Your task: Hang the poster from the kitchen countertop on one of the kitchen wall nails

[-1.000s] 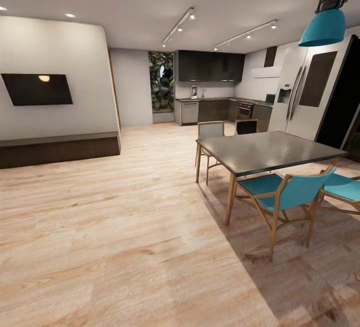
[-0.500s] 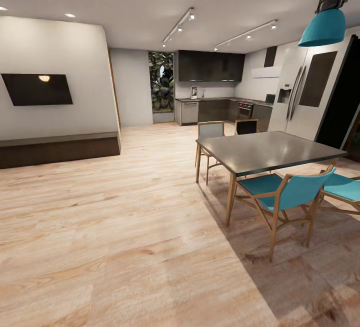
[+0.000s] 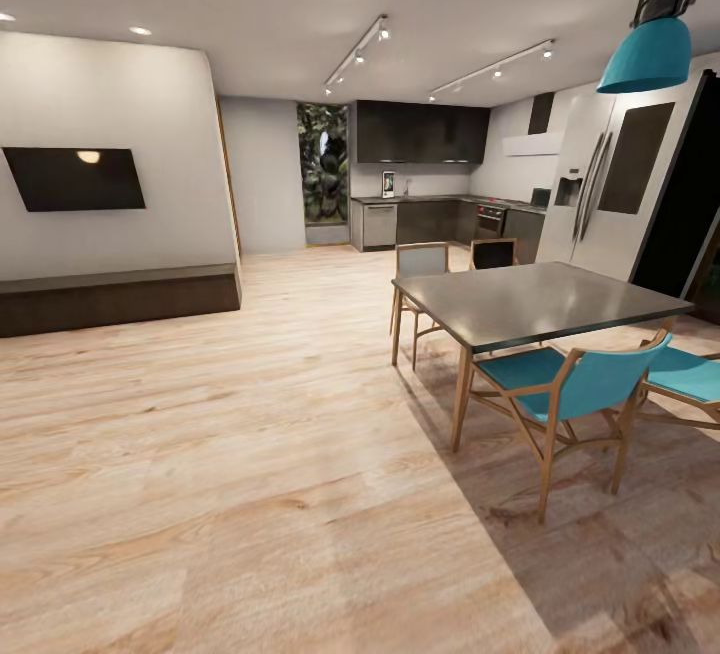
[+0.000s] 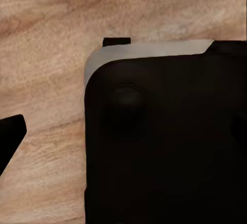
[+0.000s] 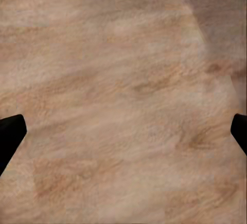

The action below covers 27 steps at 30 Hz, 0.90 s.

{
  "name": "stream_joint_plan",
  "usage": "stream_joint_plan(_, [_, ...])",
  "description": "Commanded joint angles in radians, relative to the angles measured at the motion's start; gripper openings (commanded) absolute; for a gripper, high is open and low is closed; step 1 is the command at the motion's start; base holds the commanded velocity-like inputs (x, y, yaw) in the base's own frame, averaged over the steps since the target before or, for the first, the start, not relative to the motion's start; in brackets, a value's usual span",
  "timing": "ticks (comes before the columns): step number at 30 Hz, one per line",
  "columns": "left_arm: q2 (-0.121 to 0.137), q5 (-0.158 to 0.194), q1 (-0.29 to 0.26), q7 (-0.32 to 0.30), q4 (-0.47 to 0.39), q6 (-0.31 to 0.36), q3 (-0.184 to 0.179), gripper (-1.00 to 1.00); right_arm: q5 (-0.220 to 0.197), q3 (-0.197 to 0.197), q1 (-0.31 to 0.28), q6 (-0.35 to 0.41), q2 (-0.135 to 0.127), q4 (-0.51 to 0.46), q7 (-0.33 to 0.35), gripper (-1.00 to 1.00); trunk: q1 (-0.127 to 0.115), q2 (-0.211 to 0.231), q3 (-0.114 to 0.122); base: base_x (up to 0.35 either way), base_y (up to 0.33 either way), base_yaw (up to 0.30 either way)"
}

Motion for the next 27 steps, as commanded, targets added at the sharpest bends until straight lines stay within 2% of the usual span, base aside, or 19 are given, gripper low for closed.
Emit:
stream_joint_plan(1, [0.001, -0.001, 0.001, 0.000, -0.409, 0.000, 0.001, 1.00, 0.001, 0.001, -0.075, -0.004, -0.001, -0.091, 0.000, 1.00, 0.000, 0.000, -0.001, 0.000, 0.000, 0.000])
stream_joint_plan(17, [0.007, 0.004, 0.003, 0.002, -0.419, -0.001, 0.019, 1.00, 0.003, 0.003, -0.076, -0.008, -0.006, -0.077, 0.000, 1.00, 0.000, 0.000, -0.001, 0.011, 0.002, 0.000])
stream_joint_plan(23, [0.008, 0.004, 0.003, -0.001, -0.419, -0.001, 0.020, 1.00, 0.003, 0.003, -0.074, -0.008, -0.006, -0.076, 0.000, 1.00, 0.000, 0.000, -0.001, 0.255, 0.064, 0.011])
stream_joint_plan(27, [0.008, 0.003, 0.003, -0.001, -0.418, -0.001, 0.020, 1.00, 0.003, 0.003, -0.074, -0.008, -0.006, -0.076, 0.000, 1.00, 0.000, 0.000, -0.001, 0.334, 0.003, 0.192])
